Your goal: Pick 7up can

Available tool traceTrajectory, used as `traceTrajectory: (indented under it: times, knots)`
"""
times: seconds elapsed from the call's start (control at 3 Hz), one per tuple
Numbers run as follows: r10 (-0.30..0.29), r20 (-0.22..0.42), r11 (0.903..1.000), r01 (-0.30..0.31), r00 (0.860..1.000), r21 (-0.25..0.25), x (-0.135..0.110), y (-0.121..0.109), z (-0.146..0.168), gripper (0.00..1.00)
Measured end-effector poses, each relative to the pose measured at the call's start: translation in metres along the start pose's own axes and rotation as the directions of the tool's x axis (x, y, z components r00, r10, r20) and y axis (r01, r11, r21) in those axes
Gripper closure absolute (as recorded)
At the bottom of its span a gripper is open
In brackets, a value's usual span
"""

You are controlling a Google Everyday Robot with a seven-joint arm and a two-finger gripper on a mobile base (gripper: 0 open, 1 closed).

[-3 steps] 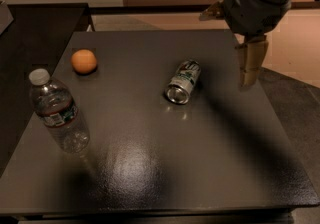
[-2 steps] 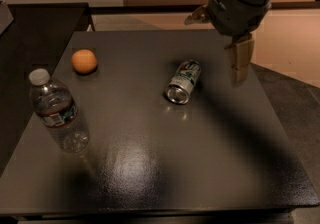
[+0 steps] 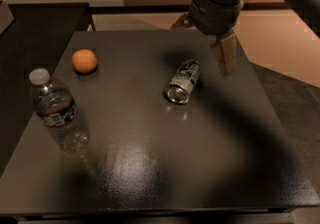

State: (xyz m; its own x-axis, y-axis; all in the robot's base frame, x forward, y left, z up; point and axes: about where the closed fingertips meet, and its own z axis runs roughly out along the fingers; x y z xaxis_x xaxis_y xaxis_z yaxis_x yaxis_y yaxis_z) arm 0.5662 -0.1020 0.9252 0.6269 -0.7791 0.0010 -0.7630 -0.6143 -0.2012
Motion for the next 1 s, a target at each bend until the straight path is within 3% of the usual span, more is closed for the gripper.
traceTrajectory:
  times: [0.67,1.0]
  knots:
    - [-0.097,0.032,0.9903,0.1,0.995,-0.097,0.008,-0.015,0.043,0.0]
    - [-0.12,0.058,0.9835,0.127,0.991,-0.129,0.009,-0.012,0.061,0.0]
